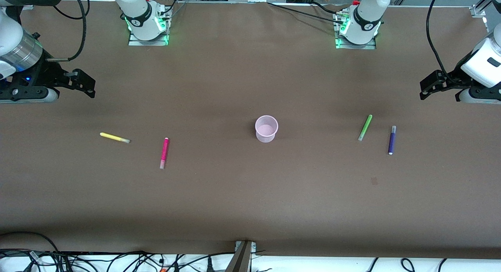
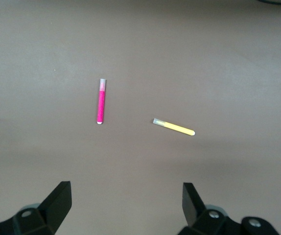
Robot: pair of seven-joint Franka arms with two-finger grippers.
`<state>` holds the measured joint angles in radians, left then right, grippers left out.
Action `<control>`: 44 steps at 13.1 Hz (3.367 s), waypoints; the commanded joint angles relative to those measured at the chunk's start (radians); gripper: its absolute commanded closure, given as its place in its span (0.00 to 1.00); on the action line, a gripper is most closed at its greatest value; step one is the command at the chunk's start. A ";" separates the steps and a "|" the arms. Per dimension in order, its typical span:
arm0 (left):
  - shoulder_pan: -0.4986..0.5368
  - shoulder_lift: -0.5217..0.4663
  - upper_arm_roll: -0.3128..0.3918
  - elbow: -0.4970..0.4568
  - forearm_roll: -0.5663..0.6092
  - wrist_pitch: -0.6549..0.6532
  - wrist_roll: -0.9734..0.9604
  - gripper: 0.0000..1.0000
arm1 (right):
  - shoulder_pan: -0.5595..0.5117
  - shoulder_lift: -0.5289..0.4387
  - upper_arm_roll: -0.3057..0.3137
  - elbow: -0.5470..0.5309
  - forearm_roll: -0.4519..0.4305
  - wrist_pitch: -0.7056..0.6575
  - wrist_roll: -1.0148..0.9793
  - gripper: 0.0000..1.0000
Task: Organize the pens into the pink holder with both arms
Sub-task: 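Reach the left gripper down toward the blue pen, then close the left gripper on the blue pen and lift it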
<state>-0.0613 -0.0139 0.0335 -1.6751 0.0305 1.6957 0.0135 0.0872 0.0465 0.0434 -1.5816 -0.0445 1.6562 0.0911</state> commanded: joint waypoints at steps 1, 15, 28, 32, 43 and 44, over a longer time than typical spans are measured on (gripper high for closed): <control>-0.003 0.015 -0.003 0.034 0.019 -0.021 0.003 0.00 | 0.005 -0.002 0.004 0.017 0.018 -0.013 0.016 0.00; 0.014 0.125 0.008 0.057 0.019 -0.057 0.016 0.00 | 0.000 0.016 0.006 0.009 0.034 -0.019 0.002 0.00; 0.158 0.541 -0.003 -0.136 0.112 0.551 0.350 0.00 | 0.017 0.016 0.013 0.015 0.034 -0.018 0.001 0.00; 0.158 0.623 -0.026 -0.150 0.112 0.636 0.368 0.00 | 0.017 0.015 0.015 0.014 0.034 -0.018 0.001 0.00; 0.156 0.669 -0.030 -0.160 0.112 0.654 0.407 0.86 | 0.022 0.015 0.016 0.017 0.034 -0.012 0.001 0.00; 0.155 0.667 -0.030 -0.160 0.112 0.648 0.407 0.96 | 0.034 0.015 0.015 0.017 0.032 -0.010 -0.001 0.00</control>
<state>0.0921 0.6415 0.0020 -1.8265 0.1362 2.3389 0.4012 0.1073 0.0611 0.0566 -1.5800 -0.0242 1.6512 0.0912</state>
